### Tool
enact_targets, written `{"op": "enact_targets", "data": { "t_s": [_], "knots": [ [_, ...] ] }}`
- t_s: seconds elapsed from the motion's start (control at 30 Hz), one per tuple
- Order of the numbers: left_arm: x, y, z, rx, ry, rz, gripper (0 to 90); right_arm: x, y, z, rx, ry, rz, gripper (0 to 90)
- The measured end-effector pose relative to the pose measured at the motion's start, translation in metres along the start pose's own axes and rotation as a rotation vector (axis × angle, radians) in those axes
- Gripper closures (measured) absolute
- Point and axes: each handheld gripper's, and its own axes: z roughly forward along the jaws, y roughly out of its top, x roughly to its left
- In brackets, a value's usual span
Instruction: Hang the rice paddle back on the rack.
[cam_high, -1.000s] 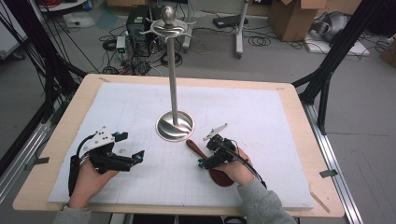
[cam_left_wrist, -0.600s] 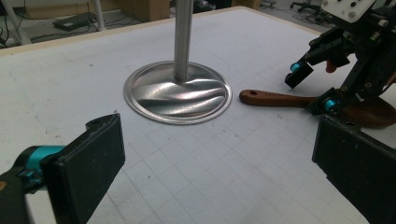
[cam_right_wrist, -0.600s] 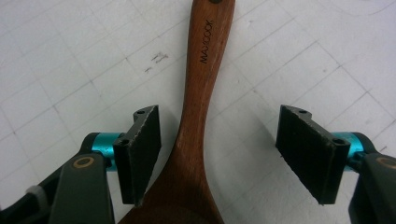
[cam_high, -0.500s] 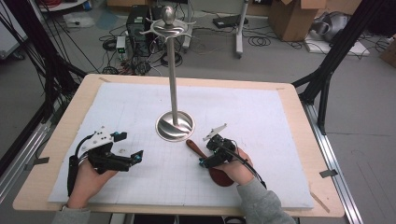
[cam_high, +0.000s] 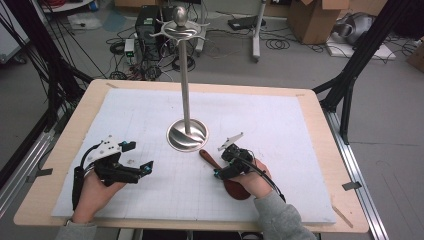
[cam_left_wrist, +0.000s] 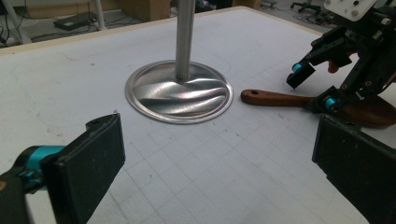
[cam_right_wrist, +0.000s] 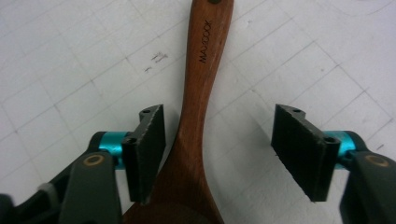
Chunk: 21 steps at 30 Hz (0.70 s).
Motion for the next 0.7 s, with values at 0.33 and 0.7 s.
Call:
{"op": "enact_targets", "data": {
  "t_s": [0.33,0.7],
  "knots": [
    [0.0004,-0.0001,0.0006,0.001,-0.001,-0.001,3.0,0.0042,0.0001,-0.0027,0.008,0.008,0.0,49.3],
    [0.0003,-0.0007,0.0013,0.006,0.001,0.001,3.0,0.0064,0.0008,-0.0043,0.021,0.001,0.0,61.3]
  ]
}}
